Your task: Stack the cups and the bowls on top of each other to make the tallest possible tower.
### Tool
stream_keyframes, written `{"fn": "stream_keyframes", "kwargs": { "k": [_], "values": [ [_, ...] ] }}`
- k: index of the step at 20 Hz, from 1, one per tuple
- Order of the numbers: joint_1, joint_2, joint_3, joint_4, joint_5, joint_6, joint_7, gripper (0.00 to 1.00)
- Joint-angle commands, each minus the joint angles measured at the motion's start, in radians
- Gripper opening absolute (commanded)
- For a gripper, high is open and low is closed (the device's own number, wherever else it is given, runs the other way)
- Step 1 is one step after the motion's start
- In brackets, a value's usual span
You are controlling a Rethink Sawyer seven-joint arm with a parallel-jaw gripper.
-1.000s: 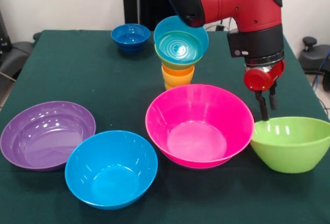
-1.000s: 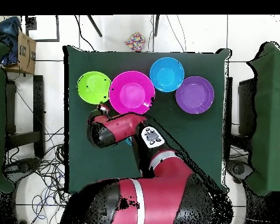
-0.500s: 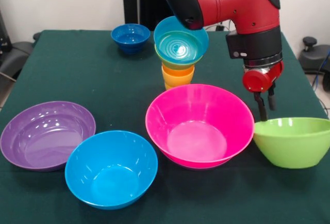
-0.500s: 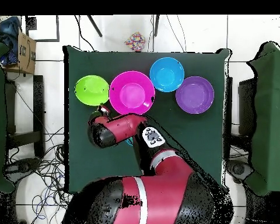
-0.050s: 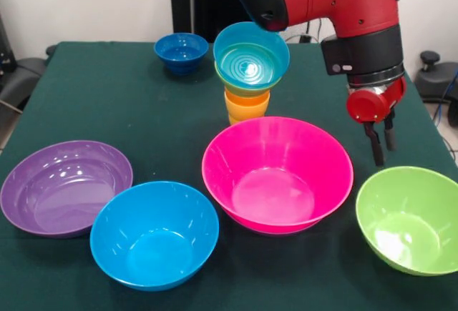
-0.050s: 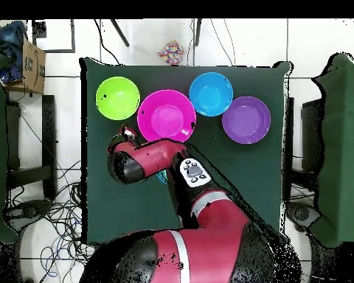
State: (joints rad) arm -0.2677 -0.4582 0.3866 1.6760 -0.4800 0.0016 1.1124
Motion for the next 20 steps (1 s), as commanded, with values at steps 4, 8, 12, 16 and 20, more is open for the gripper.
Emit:
{"fn": "stream_keyframes", "kwargs": {
  "k": [4, 8, 12, 16, 20],
  "values": [
    [0.028, 0.072, 0.022, -0.024, -0.056, -0.054, 0.136, 1.00],
    [0.045, 0.106, -0.012, -0.055, -0.079, -0.096, 0.126, 1.00],
    [0.016, 0.126, 0.015, -0.054, -0.092, -0.112, 0.113, 1.00],
    [-0.038, 0.130, 0.086, -0.030, -0.103, -0.117, 0.112, 1.00],
    [-0.055, 0.066, 0.122, 0.010, -0.057, -0.059, 0.133, 1.00]
  ]
}}
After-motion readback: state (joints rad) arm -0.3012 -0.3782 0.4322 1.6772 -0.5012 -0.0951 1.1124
